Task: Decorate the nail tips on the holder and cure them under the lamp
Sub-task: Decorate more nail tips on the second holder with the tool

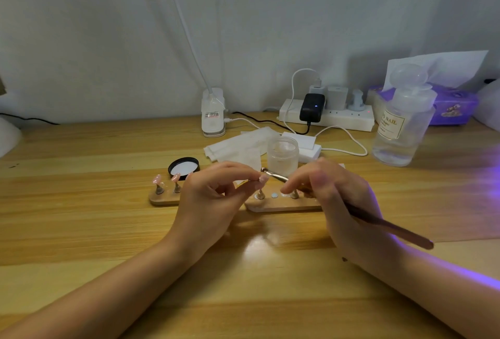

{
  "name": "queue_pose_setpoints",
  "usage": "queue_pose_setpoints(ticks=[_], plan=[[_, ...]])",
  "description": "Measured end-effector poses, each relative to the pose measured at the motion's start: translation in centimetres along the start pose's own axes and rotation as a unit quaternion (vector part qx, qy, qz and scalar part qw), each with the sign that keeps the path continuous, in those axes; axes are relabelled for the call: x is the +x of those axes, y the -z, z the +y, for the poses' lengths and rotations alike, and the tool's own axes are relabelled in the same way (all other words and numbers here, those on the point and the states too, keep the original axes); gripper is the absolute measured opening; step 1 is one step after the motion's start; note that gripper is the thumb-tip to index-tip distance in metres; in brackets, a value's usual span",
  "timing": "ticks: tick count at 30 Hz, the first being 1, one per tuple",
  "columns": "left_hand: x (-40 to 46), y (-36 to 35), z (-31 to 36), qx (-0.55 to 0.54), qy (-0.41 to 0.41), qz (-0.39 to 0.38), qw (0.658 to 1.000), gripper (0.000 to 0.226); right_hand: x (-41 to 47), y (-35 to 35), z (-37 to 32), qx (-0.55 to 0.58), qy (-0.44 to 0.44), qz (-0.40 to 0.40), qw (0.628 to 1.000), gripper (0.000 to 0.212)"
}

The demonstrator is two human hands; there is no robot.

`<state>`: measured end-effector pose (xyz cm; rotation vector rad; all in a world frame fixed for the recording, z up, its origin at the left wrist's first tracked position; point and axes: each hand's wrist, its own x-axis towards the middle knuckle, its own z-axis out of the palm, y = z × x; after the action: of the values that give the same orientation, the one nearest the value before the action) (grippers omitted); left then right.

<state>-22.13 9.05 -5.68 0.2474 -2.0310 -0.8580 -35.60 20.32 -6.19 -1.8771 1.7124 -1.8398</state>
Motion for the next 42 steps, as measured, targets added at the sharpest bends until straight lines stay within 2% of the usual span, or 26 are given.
queue_pose_setpoints(ticks=[6, 9, 12, 17, 22, 27, 30, 36, 42], plan=[[-0.14, 0.04, 0.15, -0.018, 0.029, 0.013, 0.999, 0.017, -0.13, 0.66, -0.03, 0.089, -0.042, 0.027, 0.995, 0.042], [-0.15, 0.03, 0.22, -0.029, 0.047, 0.015, 0.998, 0.016, -0.02, 0.38, 0.01, 0.04, -0.012, 0.034, 0.999, 0.038], [-0.14, -0.01, 0.27, -0.027, 0.057, 0.014, 0.998, 0.015, -0.05, 0.08, 0.03, 0.006, 0.019, 0.006, 1.0, 0.042], [-0.11, 0.01, 0.3, -0.044, 0.063, 0.004, 0.997, 0.017, -0.18, 0.52, -0.06, 0.047, -0.004, 0.027, 0.999, 0.041], [-0.12, -0.22, 0.11, -0.052, 0.04, 0.001, 0.998, 0.02, 0.02, 0.18, -0.04, -0.007, 0.04, 0.039, 0.998, 0.029], [-0.12, -0.31, 0.06, -0.055, 0.026, 0.003, 0.998, 0.027, -0.14, 0.16, 0.26, -0.015, 0.053, 0.024, 0.998, 0.043], [-0.09, -0.27, 0.13, -0.052, 0.014, -0.008, 0.999, 0.024, -0.2, 0.25, 0.2, -0.003, 0.046, 0.041, 0.998, 0.036], [0.05, -0.19, -0.24, -0.029, 0.013, -0.005, 0.999, 0.019, -0.05, -0.04, 0.25, -0.042, 0.066, 0.02, 0.997, 0.045], [0.01, -0.13, -0.28, -0.029, 0.002, -0.018, 0.999, 0.019, -0.13, 0.26, 0.05, -0.011, 0.066, 0.057, 0.996, 0.04]])
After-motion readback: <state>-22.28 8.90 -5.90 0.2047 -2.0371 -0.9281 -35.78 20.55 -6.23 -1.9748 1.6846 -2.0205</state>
